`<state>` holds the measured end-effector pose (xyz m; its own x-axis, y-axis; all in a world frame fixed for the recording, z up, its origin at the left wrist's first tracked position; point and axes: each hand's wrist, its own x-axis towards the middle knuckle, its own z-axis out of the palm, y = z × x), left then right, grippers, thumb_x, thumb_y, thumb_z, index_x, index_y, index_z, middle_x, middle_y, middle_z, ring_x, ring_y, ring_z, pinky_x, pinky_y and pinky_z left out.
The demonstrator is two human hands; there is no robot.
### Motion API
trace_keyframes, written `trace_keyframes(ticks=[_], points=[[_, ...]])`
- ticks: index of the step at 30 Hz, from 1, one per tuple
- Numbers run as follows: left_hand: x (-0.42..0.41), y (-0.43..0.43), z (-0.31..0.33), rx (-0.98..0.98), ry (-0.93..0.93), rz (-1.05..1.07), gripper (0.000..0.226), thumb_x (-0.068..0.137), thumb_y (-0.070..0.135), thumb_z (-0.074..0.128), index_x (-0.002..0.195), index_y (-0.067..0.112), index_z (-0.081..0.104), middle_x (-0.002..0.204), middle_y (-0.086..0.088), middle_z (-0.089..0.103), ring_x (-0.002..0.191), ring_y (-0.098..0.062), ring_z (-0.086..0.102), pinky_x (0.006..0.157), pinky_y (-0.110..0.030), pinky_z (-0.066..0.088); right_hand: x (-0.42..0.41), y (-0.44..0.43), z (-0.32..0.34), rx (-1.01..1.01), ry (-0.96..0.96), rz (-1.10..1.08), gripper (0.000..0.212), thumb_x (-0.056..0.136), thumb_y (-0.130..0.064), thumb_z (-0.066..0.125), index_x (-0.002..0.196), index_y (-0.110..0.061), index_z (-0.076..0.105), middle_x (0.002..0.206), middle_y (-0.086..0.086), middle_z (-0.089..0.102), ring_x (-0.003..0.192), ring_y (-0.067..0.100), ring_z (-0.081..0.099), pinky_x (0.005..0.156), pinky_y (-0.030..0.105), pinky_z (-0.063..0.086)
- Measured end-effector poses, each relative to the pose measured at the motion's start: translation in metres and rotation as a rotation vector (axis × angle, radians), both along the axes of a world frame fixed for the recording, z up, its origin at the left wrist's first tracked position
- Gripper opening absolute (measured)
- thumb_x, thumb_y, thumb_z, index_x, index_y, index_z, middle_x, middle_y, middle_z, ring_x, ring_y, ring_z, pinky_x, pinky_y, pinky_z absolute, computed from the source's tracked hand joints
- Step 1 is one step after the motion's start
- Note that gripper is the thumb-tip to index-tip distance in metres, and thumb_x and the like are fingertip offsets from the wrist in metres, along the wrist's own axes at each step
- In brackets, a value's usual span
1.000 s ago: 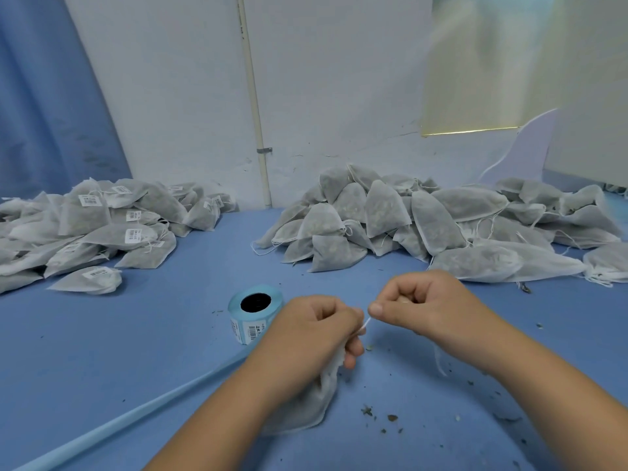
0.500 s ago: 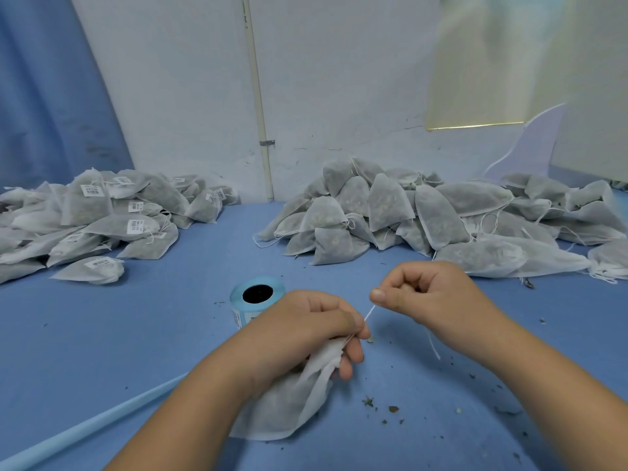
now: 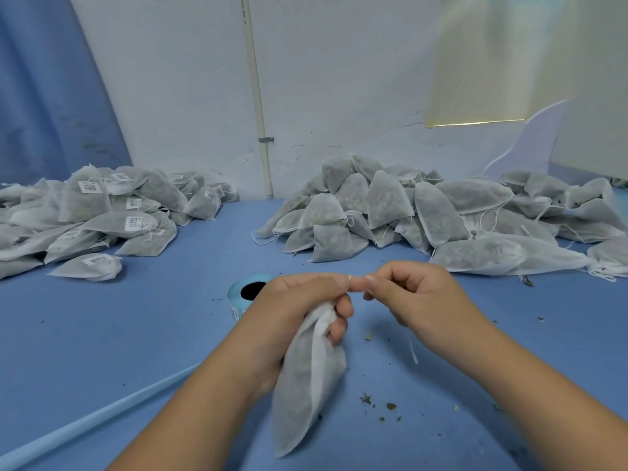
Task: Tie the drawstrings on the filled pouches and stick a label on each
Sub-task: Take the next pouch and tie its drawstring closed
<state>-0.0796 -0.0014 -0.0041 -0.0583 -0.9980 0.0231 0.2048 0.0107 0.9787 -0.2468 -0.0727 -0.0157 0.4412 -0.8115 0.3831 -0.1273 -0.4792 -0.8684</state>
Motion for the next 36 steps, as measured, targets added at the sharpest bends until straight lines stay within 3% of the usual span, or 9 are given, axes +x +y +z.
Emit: trace_keyframes(ticks=[4,10,14,17,19,24,30,33,36], points=[[-0.001,0.000,0.001,-0.041,0.047,0.147,0.026,0.069,0.028,0.081,0.092,0.016,0.080,0.067,0.001,0.063,0.049,-0.012,0.051,0.051,-0.021,0.044,0.000,0.002,-0.001,-0.063,0.112,0.006,0.026,0.090,-0.031,0.063,0.065,-0.024,0.065,0.048,-0.012,0.038,0.044,0.005,0.031,0.045,0.013,0.029],[-0.010,-0.002,-0.005,-0.163,-0.437,0.384,0.026,0.086,0.031,0.070,0.065,0.016,0.076,0.058,0.004,0.065,0.049,-0.007,0.053,0.055,-0.016,0.045,-0.001,0.010,-0.001,-0.289,0.453,0.083,0.024,0.092,-0.023,0.058,0.069,-0.027,0.058,0.054,-0.010,0.047,0.051,0.005,0.041,0.052,0.019,0.034],[-0.011,0.000,-0.005,-0.186,-0.629,0.295,0.022,0.089,0.026,0.065,0.072,0.023,0.079,0.061,0.010,0.067,0.050,-0.004,0.052,0.052,-0.013,0.044,-0.009,0.011,0.006,-0.177,0.257,0.149,0.020,0.087,-0.018,0.062,0.068,-0.024,0.065,0.048,-0.008,0.039,0.047,0.004,0.034,0.047,0.017,0.031],[-0.011,0.002,-0.003,-0.167,-0.666,0.221,0.022,0.090,0.026,0.064,0.073,0.028,0.078,0.062,0.011,0.068,0.049,-0.002,0.052,0.049,-0.012,0.041,-0.014,0.005,0.012,-0.130,0.116,0.080,0.013,0.077,-0.027,0.060,0.069,-0.023,0.069,0.056,0.009,0.050,0.050,0.008,0.037,0.049,0.019,0.032],[-0.012,0.004,-0.001,-0.145,-0.665,0.135,0.020,0.089,0.028,0.064,0.075,0.027,0.078,0.061,0.010,0.068,0.049,-0.004,0.050,0.051,-0.012,0.040,-0.014,0.002,0.011,-0.058,0.064,0.055,0.014,0.080,-0.022,0.064,0.067,-0.021,0.070,0.053,0.004,0.048,0.050,0.010,0.036,0.048,0.020,0.031],[-0.010,0.003,0.000,0.031,-0.310,-0.057,0.016,0.073,0.028,0.065,0.064,0.017,0.072,0.052,0.001,0.053,0.043,-0.012,0.042,0.047,-0.020,0.039,-0.003,0.007,0.000,0.066,0.145,0.057,0.017,0.084,-0.016,0.063,0.068,-0.018,0.070,0.058,-0.003,0.055,0.049,0.007,0.041,0.048,0.018,0.035],[0.000,-0.010,-0.006,0.301,0.201,-0.171,0.007,0.059,0.021,0.068,0.058,0.014,0.065,0.051,0.005,0.043,0.038,-0.011,0.037,0.040,-0.022,0.037,-0.005,0.000,0.002,-0.294,0.302,-0.413,0.015,0.083,-0.025,0.061,0.096,-0.031,0.062,0.096,-0.017,0.056,0.088,0.000,0.055,0.072,0.015,0.038],[0.000,-0.011,-0.009,0.278,0.253,-0.207,0.008,0.068,0.020,0.064,0.062,0.014,0.063,0.053,0.005,0.043,0.039,-0.011,0.039,0.042,-0.023,0.039,-0.007,0.005,0.011,-0.345,0.147,-0.432,0.007,0.076,-0.027,0.061,0.080,-0.033,0.059,0.084,-0.015,0.055,0.079,-0.001,0.053,0.065,0.007,0.037],[-0.003,-0.011,-0.011,0.259,0.259,-0.209,0.011,0.072,0.021,0.061,0.063,0.015,0.062,0.054,0.005,0.042,0.041,-0.010,0.039,0.043,-0.023,0.040,-0.003,0.018,0.018,-0.133,0.054,-0.178,0.010,0.076,-0.022,0.064,0.066,-0.021,0.063,0.059,-0.009,0.054,0.053,0.002,0.046,0.051,0.011,0.036]])
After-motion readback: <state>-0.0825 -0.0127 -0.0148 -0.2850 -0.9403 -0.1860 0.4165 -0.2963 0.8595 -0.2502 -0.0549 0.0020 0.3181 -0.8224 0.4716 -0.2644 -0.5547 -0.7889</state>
